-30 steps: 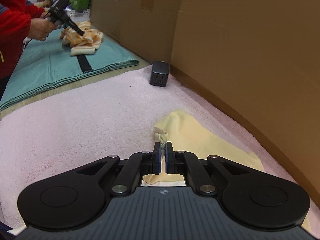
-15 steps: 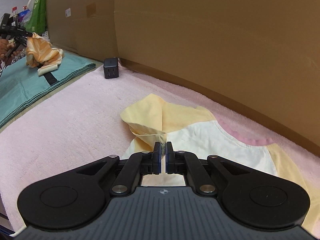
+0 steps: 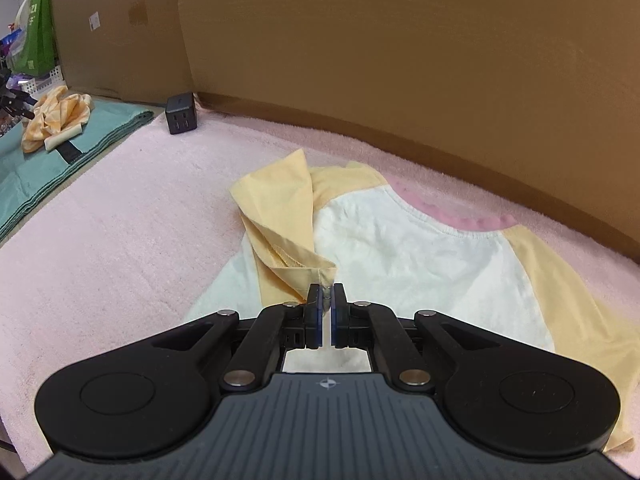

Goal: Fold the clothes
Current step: 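Fold the shirt side and sleeve over the body with both grippers, then open the left gripper while the right gripper releases the yellow sleeve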

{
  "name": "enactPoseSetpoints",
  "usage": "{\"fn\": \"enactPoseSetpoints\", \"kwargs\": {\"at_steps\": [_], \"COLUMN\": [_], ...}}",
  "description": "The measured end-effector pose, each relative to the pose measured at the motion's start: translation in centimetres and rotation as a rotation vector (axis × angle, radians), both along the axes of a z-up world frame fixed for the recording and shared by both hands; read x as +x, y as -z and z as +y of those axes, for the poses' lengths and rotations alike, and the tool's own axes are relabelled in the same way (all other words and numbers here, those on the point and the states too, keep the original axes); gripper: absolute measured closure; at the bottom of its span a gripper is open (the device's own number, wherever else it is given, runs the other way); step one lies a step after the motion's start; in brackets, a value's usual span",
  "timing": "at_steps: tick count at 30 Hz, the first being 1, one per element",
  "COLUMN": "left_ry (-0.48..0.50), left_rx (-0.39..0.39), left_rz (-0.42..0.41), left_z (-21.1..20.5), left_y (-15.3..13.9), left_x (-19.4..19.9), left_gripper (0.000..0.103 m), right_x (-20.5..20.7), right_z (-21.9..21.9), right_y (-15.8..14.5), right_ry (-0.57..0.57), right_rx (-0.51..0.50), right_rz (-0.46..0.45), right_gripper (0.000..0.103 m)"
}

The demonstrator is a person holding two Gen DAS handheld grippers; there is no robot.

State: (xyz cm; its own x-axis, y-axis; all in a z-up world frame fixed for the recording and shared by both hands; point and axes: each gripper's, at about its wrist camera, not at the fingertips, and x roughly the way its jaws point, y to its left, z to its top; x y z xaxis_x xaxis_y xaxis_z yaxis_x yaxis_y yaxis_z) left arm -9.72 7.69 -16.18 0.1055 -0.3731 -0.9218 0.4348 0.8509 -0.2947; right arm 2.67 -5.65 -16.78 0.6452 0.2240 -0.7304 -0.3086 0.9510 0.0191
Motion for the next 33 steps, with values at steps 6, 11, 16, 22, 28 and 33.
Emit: {"fn": "enactPoseSetpoints", "kwargs": {"at_steps": [6, 11, 16, 22, 28, 33], "left_ry": [0.018, -0.06, -0.081, -0.01, -0.008, 0.008], "left_rx": [-0.041, -0.005, 0.036, 0.056, 0.074, 0.084], "left_rz": [-0.032, -0.089, -0.122, -0.137, -0.084, -0.069], "left_z": [1.2, 3.4, 2.3, -0.3, -0.6, -0.5], "left_y": [-1.9, -3.1, -2.8, -1.5, 0.5, 1.2], "left_x": [-0.4, 0.4, 2.1, 2.9, 3.4, 3.3], "left_gripper": [0.032, 0.013, 0.008, 0.001, 0.002, 0.001], "right_x": [-0.5, -0.7, 1.4, 3.8, 5.3, 5.8], "right_z": [-1.7, -1.6, 3.0, 7.8, 9.3, 7.6], "right_y": [0.6, -2.5, -3.6, -0.8, 1.3, 0.9], "right_ry": [-0.001, -0.129, -0.38, -0.535, -0.558, -0.468], "right_rx": [-0.006, -0.065, -0.181, -0.309, -0.402, -0.313], "right_rz": [0.087, -0.05, -0.149, -0.134, -0.108, -0.107], "right_gripper": [0.096, 0.096, 0.084, 0.074, 0.076, 0.093]}}
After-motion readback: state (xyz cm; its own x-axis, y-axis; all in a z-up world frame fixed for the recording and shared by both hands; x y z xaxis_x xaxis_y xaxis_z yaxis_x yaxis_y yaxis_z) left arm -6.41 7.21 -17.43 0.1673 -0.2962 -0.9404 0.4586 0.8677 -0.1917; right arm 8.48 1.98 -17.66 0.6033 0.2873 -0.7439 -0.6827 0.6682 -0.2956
